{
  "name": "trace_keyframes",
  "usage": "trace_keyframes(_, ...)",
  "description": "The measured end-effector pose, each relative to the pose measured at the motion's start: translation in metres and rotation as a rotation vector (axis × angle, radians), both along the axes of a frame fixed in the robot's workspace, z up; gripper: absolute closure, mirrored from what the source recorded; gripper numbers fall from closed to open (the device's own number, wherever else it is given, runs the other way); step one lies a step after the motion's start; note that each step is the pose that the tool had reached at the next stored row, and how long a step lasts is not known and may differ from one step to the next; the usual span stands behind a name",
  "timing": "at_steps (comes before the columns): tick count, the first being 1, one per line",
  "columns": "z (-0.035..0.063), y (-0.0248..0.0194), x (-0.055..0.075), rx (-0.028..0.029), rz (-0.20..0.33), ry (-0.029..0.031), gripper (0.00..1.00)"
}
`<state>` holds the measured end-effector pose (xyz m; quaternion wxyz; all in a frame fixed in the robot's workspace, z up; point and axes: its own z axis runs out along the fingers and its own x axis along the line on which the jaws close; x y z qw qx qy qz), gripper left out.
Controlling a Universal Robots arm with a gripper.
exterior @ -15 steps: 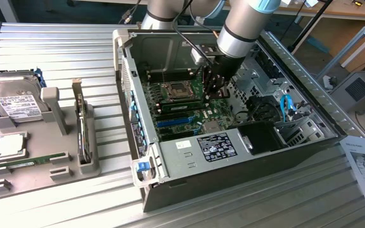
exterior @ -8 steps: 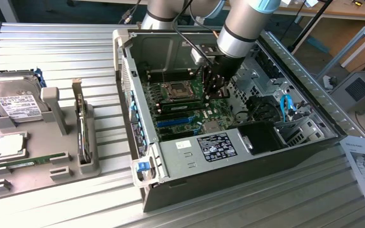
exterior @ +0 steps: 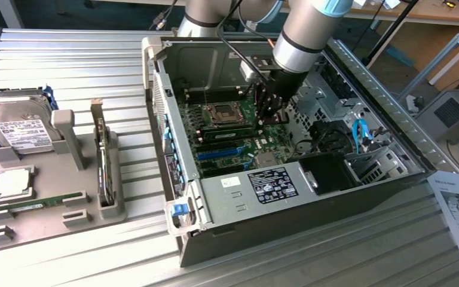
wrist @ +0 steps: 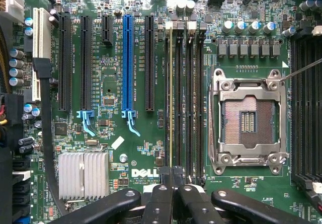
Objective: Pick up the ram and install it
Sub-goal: 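Press down the ram until it locks into place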
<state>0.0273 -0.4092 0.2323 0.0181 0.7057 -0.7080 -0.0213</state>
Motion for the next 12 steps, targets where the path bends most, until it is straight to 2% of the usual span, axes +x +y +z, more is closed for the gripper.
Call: trace_keyframes(12, -0.0013, 0.0000, 0.0000, -0.0001, 0.000, 0.0000, 0.89)
